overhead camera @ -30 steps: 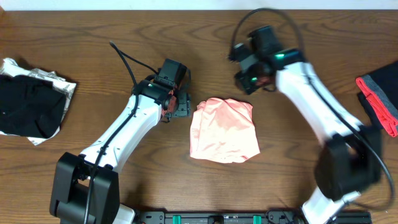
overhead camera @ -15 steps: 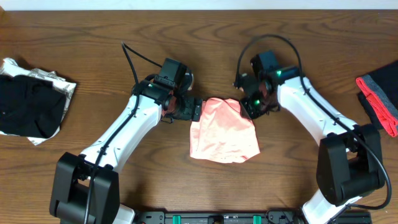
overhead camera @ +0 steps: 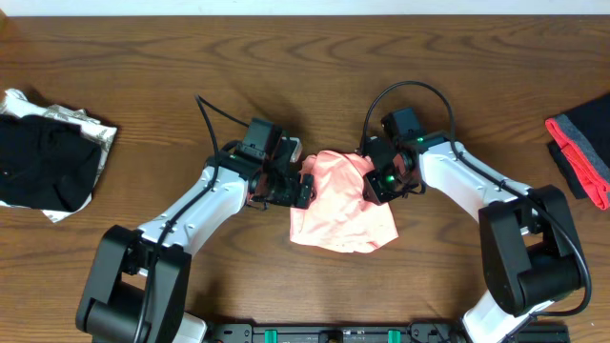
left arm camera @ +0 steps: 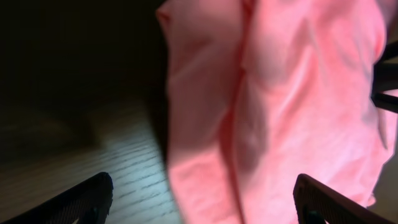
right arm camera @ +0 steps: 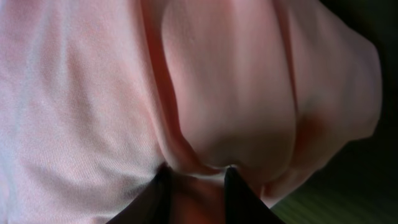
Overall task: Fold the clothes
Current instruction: 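Grasp the coral bundle's sides with both grippers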
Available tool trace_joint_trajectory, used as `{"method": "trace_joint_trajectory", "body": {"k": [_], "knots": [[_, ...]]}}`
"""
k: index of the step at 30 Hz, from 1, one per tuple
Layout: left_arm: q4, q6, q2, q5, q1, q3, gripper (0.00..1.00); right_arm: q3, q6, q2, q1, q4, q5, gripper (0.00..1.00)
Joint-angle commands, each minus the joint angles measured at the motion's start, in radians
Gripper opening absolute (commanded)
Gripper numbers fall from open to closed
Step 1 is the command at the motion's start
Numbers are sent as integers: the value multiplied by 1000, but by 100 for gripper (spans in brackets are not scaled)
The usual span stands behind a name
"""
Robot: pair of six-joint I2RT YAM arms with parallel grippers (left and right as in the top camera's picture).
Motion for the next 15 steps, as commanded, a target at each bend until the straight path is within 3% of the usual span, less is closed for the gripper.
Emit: {"method": "trace_joint_trajectory", "body": {"k": [1,15], "knots": [[48,17,5,97,7,-38,93,-6,21,5,21,3,-31,28],[158,1,222,227,7,-60,94,-6,28,5,23,-10,-31,28]]}}
